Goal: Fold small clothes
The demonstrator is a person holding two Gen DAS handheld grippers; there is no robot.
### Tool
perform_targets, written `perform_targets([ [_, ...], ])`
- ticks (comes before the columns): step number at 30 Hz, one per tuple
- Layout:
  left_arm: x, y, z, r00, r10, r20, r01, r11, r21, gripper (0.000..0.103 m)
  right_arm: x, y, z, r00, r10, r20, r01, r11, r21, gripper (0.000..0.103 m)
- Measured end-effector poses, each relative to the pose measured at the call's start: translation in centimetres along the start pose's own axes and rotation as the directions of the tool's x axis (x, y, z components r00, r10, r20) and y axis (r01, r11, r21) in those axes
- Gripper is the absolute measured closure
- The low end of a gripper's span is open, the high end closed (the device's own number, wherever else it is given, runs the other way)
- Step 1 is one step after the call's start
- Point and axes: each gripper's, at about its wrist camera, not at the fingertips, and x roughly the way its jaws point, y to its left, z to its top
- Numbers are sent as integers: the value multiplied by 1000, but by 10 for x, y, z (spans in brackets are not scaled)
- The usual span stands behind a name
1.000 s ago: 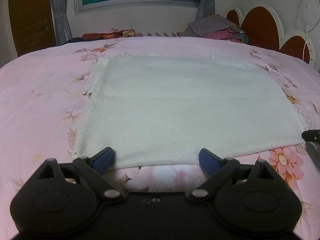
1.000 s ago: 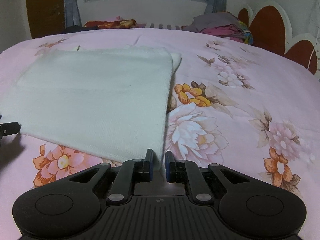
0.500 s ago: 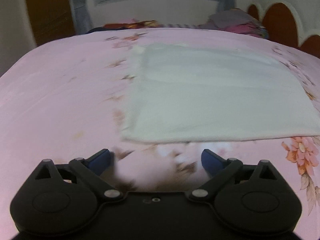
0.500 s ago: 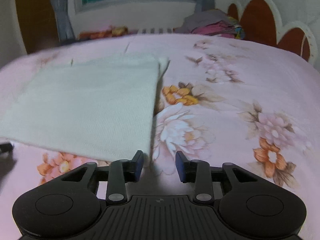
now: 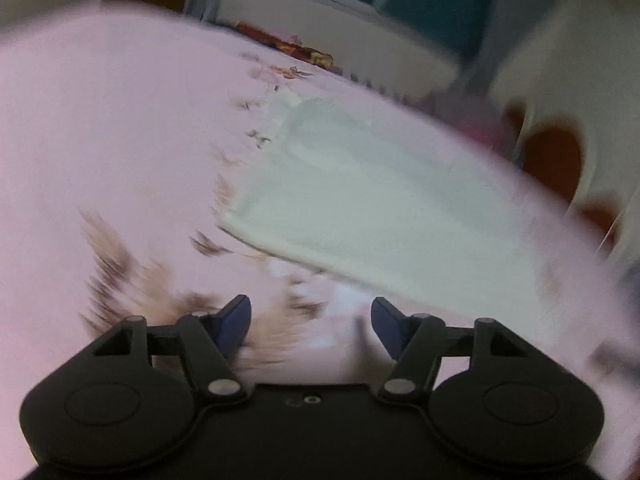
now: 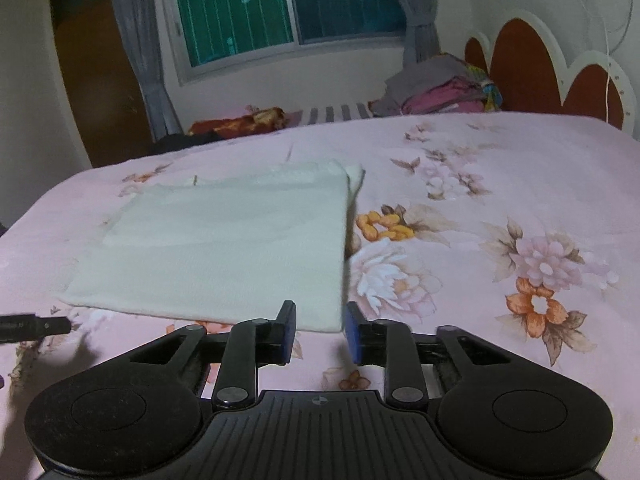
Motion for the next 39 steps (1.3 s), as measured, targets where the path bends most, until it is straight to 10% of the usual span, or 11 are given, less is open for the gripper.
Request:
perform_targets([
  [3, 15, 31, -2, 988, -146, 42, 152, 935, -320, 40, 3, 3, 5, 1000, 11, 4, -11, 1000, 2, 93],
  [15, 74, 53, 20, 976, -141, 168, 205, 858, -471, 92, 88, 54, 51, 995, 83, -57, -80, 995, 53, 93],
  [33, 72, 50, 35, 962, -122, 243, 221, 872, -437, 72, 191, 103, 81, 987, 90, -132, -88, 996, 20, 102],
  [39, 88, 44, 52, 980, -68, 187, 143, 894, -425, 94, 196, 112, 80, 986, 123, -110, -126, 992, -21, 102],
])
